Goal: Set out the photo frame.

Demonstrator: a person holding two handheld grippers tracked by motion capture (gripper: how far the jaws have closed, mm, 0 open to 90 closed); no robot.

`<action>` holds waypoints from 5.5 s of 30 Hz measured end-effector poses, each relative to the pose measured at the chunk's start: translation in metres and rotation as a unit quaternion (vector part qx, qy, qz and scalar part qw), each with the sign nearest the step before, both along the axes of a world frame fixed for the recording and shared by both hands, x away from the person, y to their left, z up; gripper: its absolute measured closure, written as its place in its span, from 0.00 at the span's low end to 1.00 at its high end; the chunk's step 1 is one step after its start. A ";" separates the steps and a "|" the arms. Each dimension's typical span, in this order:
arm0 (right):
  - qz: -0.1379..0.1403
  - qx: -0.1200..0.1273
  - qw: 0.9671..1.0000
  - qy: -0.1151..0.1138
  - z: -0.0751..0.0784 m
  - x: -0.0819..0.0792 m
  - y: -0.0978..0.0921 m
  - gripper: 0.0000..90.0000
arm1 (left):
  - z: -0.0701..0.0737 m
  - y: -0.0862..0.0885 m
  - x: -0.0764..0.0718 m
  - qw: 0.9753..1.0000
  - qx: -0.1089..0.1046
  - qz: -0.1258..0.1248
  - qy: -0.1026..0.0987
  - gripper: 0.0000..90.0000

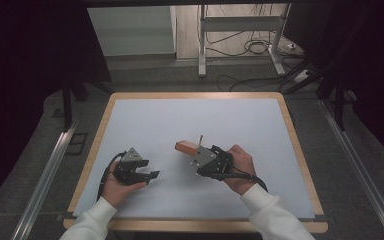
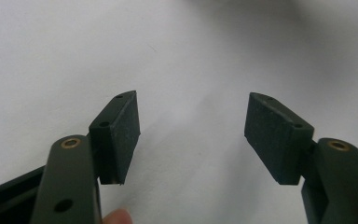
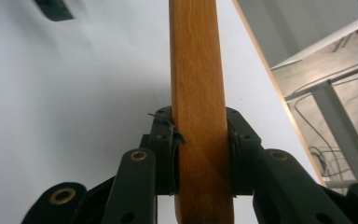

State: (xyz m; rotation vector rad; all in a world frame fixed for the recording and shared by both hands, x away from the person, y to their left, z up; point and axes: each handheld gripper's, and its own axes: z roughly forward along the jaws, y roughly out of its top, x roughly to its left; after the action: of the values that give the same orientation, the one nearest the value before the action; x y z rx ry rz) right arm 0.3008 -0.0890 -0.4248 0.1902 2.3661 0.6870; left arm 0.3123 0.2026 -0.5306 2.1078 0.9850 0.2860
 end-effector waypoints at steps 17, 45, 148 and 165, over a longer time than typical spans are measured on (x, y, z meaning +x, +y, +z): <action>0.020 0.032 0.998 0.043 0.009 -0.002 -0.005 0.74 | 0.001 0.000 0.000 1.000 0.000 -0.002 -0.003 0.39; -0.053 0.102 0.992 0.061 0.012 0.053 -0.015 0.61 | 0.002 0.000 0.000 1.000 -0.005 0.000 -0.005 0.39; -0.147 0.193 0.953 0.181 -0.097 0.066 -0.053 1.00 | 0.003 -0.002 -0.003 1.000 -0.007 -0.007 -0.011 0.38; -0.162 0.206 0.949 0.178 -0.097 0.072 -0.064 1.00 | 0.002 -0.003 -0.002 1.000 -0.004 -0.007 -0.009 0.38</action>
State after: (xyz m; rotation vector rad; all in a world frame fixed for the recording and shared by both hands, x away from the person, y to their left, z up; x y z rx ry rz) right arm 0.3728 -0.1532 -0.5220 0.9322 2.4043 1.0428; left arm 0.3099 0.1999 -0.5283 2.0999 0.9574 0.2930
